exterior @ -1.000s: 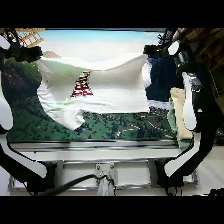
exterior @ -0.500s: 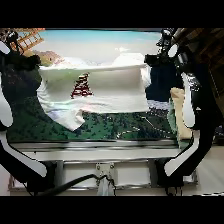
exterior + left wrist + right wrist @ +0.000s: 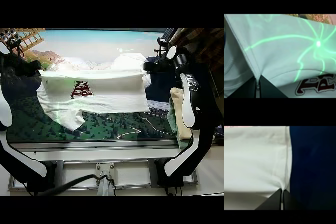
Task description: Fold the clothes and pants, and hang the long-sleeved shirts on hangers.
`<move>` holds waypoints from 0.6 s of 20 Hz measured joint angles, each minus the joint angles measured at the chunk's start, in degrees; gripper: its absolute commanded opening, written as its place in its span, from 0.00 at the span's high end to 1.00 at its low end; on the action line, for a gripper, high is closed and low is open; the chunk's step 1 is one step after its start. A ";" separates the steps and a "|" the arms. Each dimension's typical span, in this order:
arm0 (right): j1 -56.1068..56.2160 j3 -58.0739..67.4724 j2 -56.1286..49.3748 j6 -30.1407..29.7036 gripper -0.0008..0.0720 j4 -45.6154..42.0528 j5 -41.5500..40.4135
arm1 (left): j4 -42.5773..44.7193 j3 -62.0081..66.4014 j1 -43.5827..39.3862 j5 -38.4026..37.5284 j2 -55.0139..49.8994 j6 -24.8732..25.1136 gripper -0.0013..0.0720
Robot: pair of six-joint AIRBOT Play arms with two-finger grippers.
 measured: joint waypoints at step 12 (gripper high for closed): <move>0.24 -7.52 0.50 -0.02 0.50 0.66 0.83 | 0.31 -2.47 0.07 -5.90 -1.60 0.22 0.33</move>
